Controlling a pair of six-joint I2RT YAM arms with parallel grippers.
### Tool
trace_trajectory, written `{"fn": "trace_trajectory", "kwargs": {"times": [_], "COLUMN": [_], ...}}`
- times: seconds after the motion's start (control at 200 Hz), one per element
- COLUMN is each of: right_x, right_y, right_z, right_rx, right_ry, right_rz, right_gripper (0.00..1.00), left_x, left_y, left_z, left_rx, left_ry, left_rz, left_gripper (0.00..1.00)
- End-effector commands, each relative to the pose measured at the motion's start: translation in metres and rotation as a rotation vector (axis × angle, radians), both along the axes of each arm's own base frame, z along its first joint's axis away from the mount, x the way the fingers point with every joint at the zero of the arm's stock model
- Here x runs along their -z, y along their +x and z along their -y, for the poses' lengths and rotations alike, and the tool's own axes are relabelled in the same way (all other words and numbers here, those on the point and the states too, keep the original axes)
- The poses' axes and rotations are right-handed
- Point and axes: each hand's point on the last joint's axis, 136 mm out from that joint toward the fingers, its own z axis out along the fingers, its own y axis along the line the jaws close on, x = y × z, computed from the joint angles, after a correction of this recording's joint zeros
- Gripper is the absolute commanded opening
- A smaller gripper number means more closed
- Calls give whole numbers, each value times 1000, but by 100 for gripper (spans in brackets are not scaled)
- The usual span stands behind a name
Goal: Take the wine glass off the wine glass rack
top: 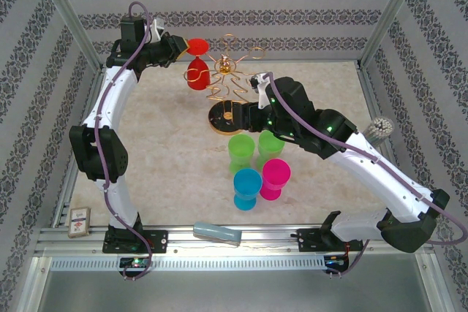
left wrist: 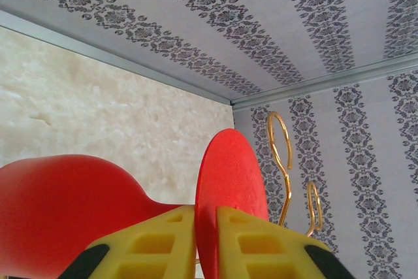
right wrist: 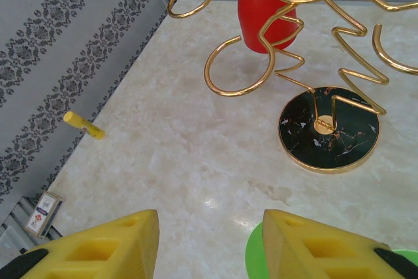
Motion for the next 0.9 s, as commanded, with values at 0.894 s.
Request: {"fn": "trace_trajectory", "kwargs": {"times": [0.894], "right_x": [-10], "right_y": [1], "right_z": [-2], "right_rx": [-2], "right_ry": [54], "right_rz": [-2], "right_gripper": [46], "left_x": [-54], "left_y": [-7], "left_z": [23], "left_rx": [81], "left_ry": [-176], "left_rz": [64], "left_gripper": [0]}}
